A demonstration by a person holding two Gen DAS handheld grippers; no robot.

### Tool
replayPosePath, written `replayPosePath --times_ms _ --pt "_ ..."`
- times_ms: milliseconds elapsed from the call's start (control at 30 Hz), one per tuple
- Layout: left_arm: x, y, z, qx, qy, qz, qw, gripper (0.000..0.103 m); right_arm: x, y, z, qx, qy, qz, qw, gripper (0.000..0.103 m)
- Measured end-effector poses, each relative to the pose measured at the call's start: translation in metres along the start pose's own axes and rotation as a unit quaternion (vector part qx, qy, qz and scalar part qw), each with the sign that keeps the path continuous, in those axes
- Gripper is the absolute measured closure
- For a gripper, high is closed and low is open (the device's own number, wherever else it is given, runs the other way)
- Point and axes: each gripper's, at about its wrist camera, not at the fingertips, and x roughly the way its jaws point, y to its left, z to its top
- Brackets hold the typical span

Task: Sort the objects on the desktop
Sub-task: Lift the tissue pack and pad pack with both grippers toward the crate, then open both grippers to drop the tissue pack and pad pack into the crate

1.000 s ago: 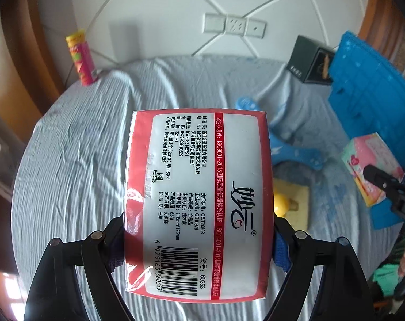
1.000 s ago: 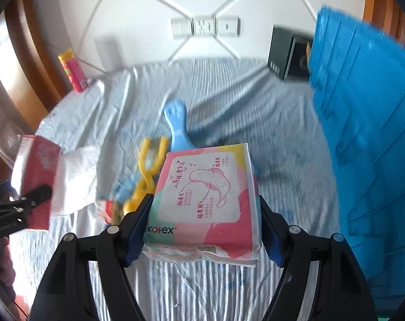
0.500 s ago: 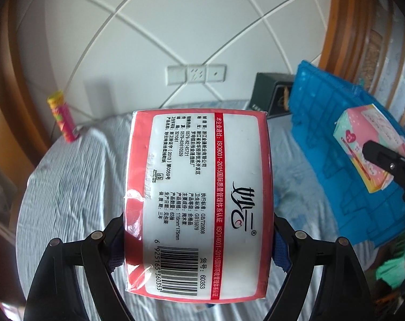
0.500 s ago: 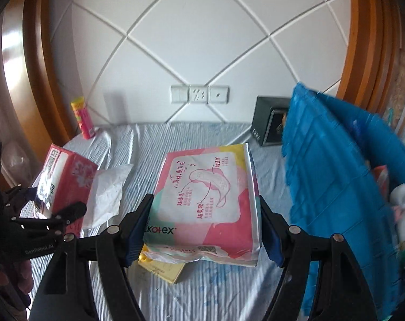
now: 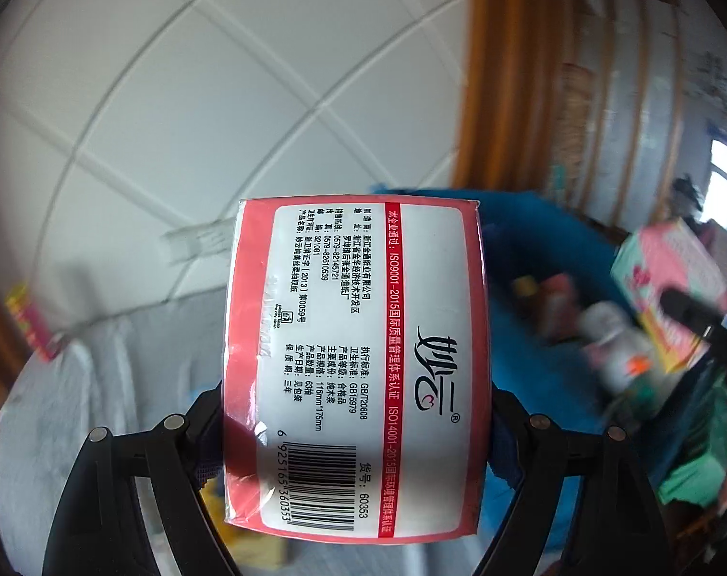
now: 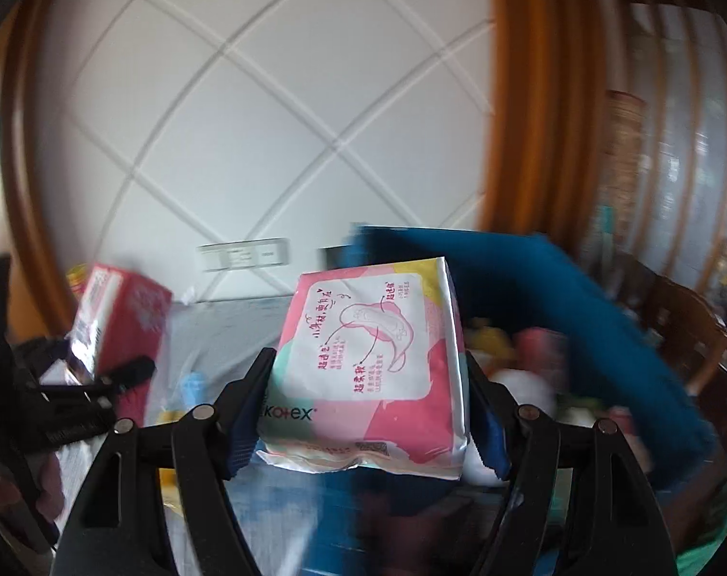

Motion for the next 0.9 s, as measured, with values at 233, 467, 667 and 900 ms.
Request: replayPosePath --times_ms 233,467,667,900 --pt "0.022 -0.121 0.023 0.050 0.013 -0.043 0.9977 0.019 -0.004 -0.121 -0.022 0.037 0.024 -0.042 0.998 0.031" --pt "0.046 -0.181 0.008 0.080 0.070 -0.040 0.9935 0.019 0.017 -0.165 -0.047 0.053 0.050 -0.018 0.997 0.031" --pt "0.057 -0.189 0.000 0.074 0.096 -0.037 0.9919 0.017 0.026 -0.174 -0.058 0.059 0.052 -0.010 0.997 0.030" --pt "0.052 -0.187 -0.009 0.076 0.092 -0.029 0.9924 0.011 0.028 -0.182 -0.056 0.069 0.041 -0.018 0.997 0.003"
